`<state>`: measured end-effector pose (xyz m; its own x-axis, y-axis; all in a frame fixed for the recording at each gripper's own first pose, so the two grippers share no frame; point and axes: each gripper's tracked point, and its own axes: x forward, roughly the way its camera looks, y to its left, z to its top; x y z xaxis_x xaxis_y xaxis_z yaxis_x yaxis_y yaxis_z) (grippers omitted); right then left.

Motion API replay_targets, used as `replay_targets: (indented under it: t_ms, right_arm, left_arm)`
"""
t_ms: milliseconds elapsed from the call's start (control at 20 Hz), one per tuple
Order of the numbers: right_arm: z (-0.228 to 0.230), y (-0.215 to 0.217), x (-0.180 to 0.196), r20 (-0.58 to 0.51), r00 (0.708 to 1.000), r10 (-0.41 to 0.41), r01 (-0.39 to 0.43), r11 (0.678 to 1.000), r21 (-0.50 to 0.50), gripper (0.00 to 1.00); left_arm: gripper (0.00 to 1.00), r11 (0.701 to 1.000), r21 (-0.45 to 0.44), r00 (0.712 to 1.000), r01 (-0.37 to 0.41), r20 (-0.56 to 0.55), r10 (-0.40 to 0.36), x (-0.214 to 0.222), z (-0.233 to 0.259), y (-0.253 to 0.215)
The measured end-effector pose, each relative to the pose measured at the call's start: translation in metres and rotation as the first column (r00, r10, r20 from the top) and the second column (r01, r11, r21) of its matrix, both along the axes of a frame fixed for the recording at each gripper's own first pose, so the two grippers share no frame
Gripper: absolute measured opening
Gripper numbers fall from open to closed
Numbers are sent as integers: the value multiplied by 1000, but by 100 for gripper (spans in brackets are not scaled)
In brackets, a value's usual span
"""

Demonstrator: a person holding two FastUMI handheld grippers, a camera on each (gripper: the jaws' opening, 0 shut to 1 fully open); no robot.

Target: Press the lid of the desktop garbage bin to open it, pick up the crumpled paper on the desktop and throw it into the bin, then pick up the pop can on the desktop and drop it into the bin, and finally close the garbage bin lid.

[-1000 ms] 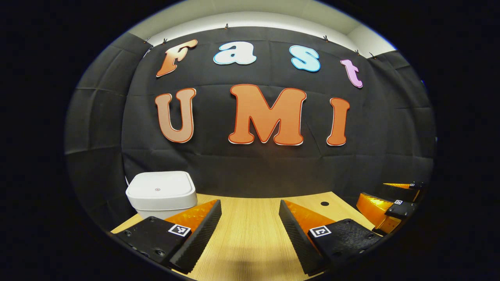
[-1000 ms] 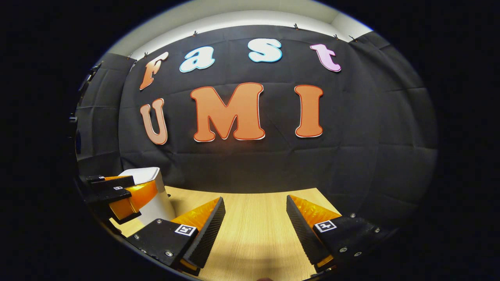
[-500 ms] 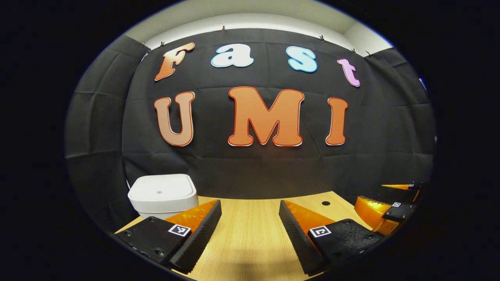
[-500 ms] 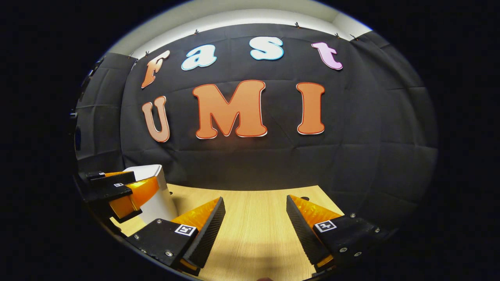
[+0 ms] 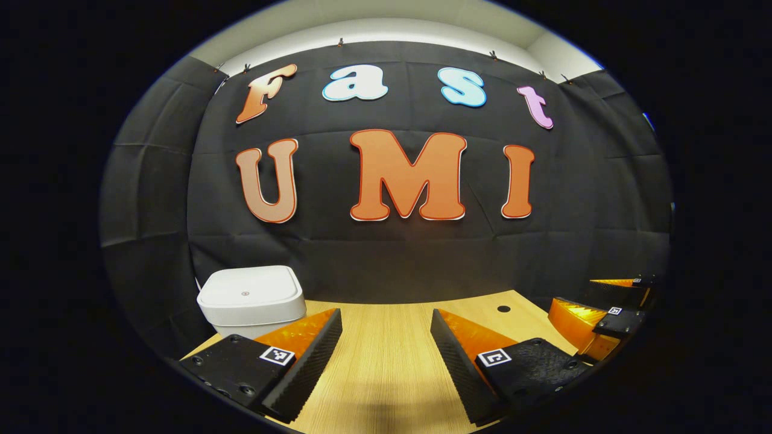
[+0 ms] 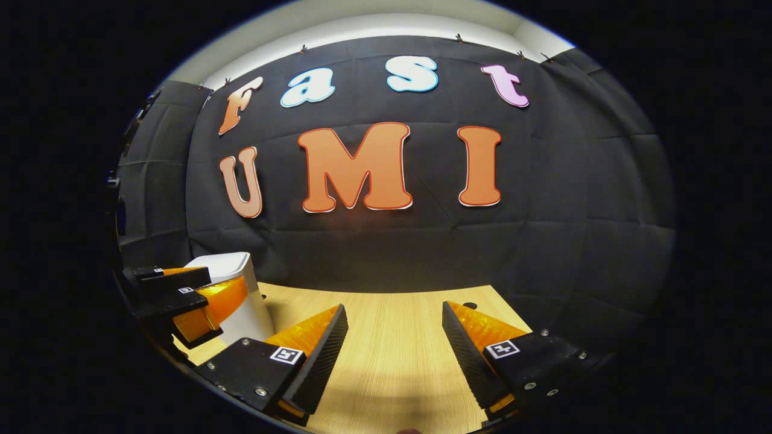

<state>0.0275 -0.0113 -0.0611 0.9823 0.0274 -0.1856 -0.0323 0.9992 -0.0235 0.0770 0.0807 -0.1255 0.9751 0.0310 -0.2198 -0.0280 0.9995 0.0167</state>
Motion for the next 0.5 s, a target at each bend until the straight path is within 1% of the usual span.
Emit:
replay_targets:
  t_ms: [500]
  right_arm:
    - [-3,-3,1,-3,1000,-21,21,1000,0,94]
  left_arm:
    - [94,1000,11,1000,22,2,-22,3,-3,-3]
